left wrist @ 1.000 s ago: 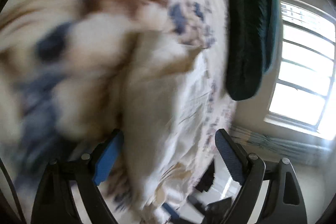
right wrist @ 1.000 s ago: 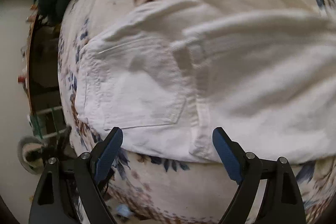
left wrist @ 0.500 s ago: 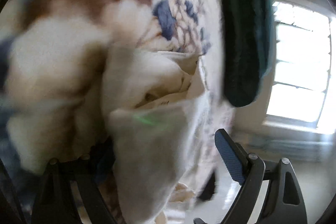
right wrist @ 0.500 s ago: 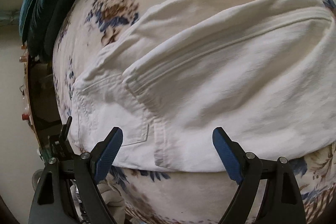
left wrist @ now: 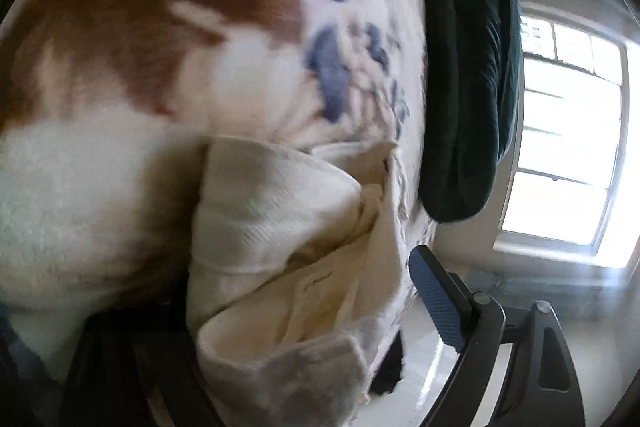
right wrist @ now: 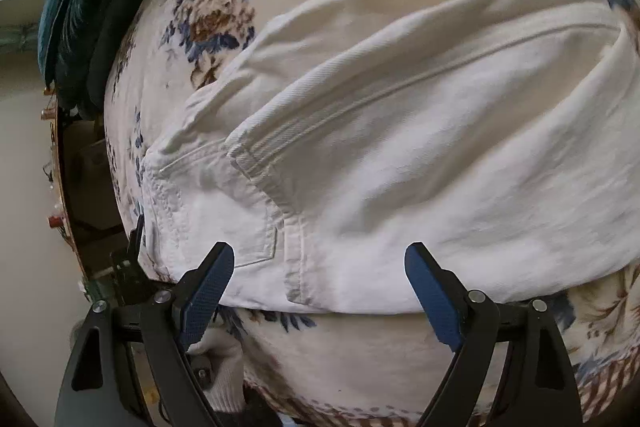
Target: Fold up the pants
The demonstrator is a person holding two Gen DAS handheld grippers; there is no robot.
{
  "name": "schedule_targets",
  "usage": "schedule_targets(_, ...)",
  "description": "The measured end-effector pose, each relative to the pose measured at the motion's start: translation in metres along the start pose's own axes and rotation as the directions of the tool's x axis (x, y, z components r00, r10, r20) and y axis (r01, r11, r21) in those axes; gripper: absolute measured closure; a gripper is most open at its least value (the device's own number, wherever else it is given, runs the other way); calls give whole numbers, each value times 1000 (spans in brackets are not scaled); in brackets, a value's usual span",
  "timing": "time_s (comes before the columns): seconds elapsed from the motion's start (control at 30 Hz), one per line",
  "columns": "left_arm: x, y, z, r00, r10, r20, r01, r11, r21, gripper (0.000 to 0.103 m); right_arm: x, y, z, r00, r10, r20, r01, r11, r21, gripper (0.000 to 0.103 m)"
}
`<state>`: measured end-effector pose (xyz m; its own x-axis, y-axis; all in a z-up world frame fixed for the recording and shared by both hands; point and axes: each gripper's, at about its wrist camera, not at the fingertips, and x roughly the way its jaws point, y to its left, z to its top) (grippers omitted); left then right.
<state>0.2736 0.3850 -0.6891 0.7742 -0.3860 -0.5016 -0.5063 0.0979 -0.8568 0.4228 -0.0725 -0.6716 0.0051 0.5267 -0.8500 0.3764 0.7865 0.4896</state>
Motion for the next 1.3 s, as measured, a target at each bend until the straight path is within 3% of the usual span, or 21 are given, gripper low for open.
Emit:
schedule_targets(0.03,-1,-7,0,1000,12,3,-12,1000,29,48,0,-1,0,1000,1,-1,-1,1000,1,13)
schedule_targets(0.07,-2,-15,-2,999,33,-1,-33,997,73,67,-1,-2,0,1000,-1,4,1,1000,2,13)
schedule_targets(0.17,-6,-43,-10,995,104,10,-104,974,203,73,-5,-6,1,999,-28,21,28,1000,-7,13)
schedule_targets(0.23,-4,-77,-23,981,191,29,-189,922,338,73,-11,-5,2,984,-163,74,166,985,-43,13)
schedule_targets(0.27,-5,-91,-32,976,213,44,-212,892,399,73,-14,-1,2,959,-258,115,268,961,-76,13)
schedule_targets(0.33,-7,-118,-53,965,251,75,-254,825,505,73,-21,11,2,861,-454,231,492,857,-152,13)
schedule_targets(0.37,-8,-132,-67,962,261,84,-262,789,556,73,-22,15,2,800,-530,279,586,791,-177,13)
schedule_targets(0.4,-9,-144,-79,960,265,90,-265,759,595,73,-22,17,3,771,-560,303,625,757,-191,13)
schedule_targets(0.43,-10,-157,-92,958,270,98,-270,724,635,73,-24,16,5,763,-569,307,635,748,-191,13)
schedule_targets(0.47,-12,-165,-106,954,279,109,-278,690,668,74,-26,13,7,762,-571,304,636,749,-188,13)
schedule_targets(0.5,-15,-168,-118,952,285,115,-282,663,693,74,-30,9,9,775,-559,296,621,762,-186,13)
schedule_targets(0.57,-13,-188,-147,945,298,134,-291,582,759,74,-35,3,14,804,-525,278,582,791,-188,13)
schedule_targets(0.73,-1,-209,-208,939,318,128,-272,464,843,75,-48,-5,17,854,-455,253,508,834,-216,13)
schedule_targets(0.8,4,-213,-229,936,326,130,-267,423,866,75,-55,-7,14,855,-447,264,505,833,-224,14)
schedule_targets(0.9,20,-218,-261,930,344,131,-256,352,900,77,-76,-29,14,873,-413,260,464,868,-177,14)
schedule_targets(1.03,46,-218,-330,905,396,156,-247,190,950,80,-115,-81,19,878,-397,267,428,902,-64,13)
schedule_targets(1.07,52,-217,-345,899,406,164,-248,164,955,80,-125,-95,20,876,-399,270,424,905,-36,13)
schedule_targets(1.17,72,-206,-391,889,434,145,-234,159,959,80,-164,-146,22,866,-410,286,412,909,58,13)
schedule_targets(1.2,82,-199,-407,877,460,140,-226,135,965,80,-175,-160,23,861,-417,290,412,907,81,13)
schedule_targets(1.23,104,-182,-429,844,519,135,-206,82,975,80,-183,-172,24,859,-420,292,410,907,99,13)
schedule_targets(1.3,145,-141,-467,733,656,183,-206,-42,978,79,-201,-204,27,852,-437,288,412,900,146,13)
